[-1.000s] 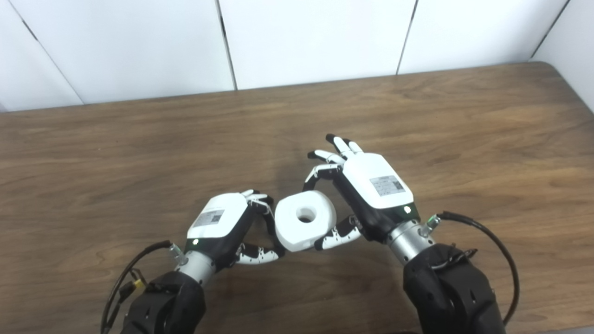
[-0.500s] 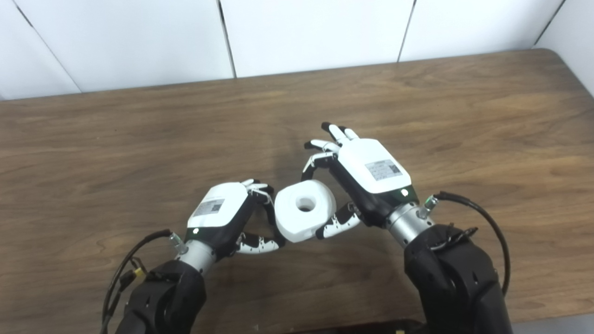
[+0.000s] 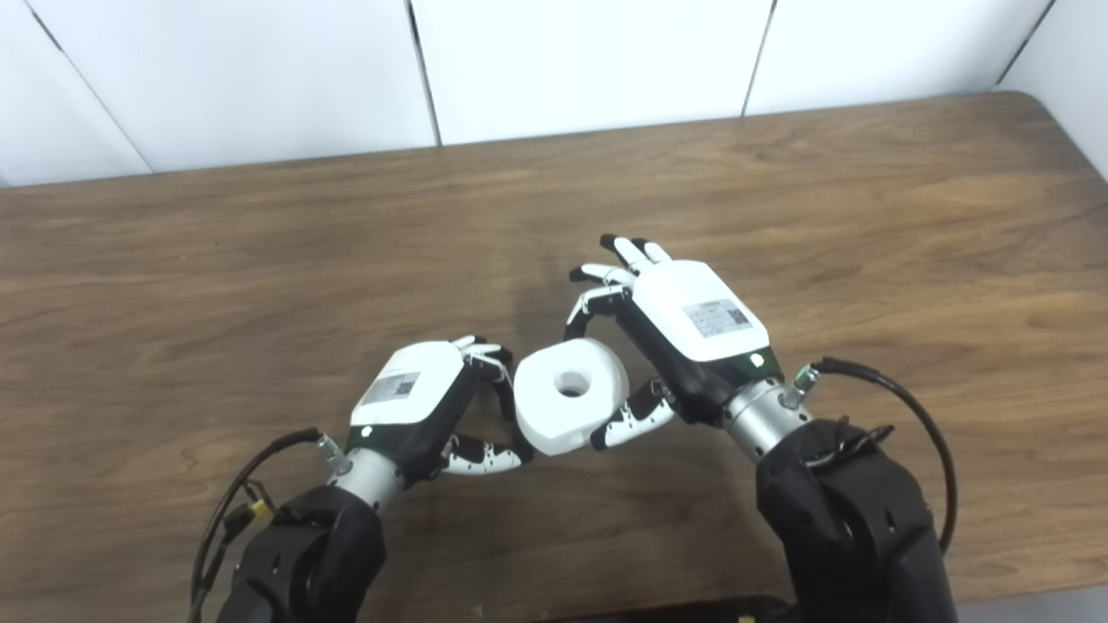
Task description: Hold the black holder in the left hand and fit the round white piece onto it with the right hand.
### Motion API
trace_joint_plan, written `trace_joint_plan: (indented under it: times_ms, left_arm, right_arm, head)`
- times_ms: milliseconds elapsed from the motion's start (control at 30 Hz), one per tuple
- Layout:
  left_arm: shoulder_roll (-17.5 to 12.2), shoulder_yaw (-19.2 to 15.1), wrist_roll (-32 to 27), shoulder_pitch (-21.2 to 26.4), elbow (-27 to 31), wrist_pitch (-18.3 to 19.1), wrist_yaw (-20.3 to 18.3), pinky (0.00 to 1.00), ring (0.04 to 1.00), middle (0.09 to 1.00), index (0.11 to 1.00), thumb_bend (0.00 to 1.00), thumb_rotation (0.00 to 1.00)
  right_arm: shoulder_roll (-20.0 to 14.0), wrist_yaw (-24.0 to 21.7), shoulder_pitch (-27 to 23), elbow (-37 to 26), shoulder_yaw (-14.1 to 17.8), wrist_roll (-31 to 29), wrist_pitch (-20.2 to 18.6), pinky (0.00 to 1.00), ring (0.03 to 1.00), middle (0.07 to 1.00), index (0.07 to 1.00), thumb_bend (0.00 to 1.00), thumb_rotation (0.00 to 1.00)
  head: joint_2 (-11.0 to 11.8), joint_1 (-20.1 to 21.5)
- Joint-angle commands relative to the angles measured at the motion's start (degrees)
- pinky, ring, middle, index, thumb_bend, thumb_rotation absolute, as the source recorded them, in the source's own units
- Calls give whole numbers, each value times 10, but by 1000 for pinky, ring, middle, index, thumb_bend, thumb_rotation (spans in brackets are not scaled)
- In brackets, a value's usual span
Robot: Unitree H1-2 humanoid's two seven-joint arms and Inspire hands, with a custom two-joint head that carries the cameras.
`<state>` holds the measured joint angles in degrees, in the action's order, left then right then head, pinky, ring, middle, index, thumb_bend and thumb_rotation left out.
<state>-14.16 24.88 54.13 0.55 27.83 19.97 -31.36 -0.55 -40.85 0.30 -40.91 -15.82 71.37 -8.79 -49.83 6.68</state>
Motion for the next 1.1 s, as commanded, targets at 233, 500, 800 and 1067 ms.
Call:
trace_joint_plan:
  times_ms: [233,500,800,1067]
  left_arm:
    - [4,13,-7,-14,-5,7,-31,912,926,842,488,518,49]
    - [3,14,-6,-12,-4,7,-36,915,926,842,488,518,49]
    - [4,14,-5,-11,-5,10,-39,920,927,842,488,518,49]
    - [6,14,-6,-11,-10,6,-33,918,925,839,488,518,49]
  right_arm:
    - [-4,-25,7,2,3,3,6,1000,997,903,680,823,246]
    - [-2,-27,10,2,5,7,10,1000,1000,937,764,875,319]
    - [-4,-35,10,0,7,8,9,1000,1000,957,821,906,335]
    - [-4,-31,7,3,12,3,9,1000,1000,956,835,919,355]
  head:
    - [-1,-1]
    - [-1,-1]
    - [0,-2]
    - [2,-4]
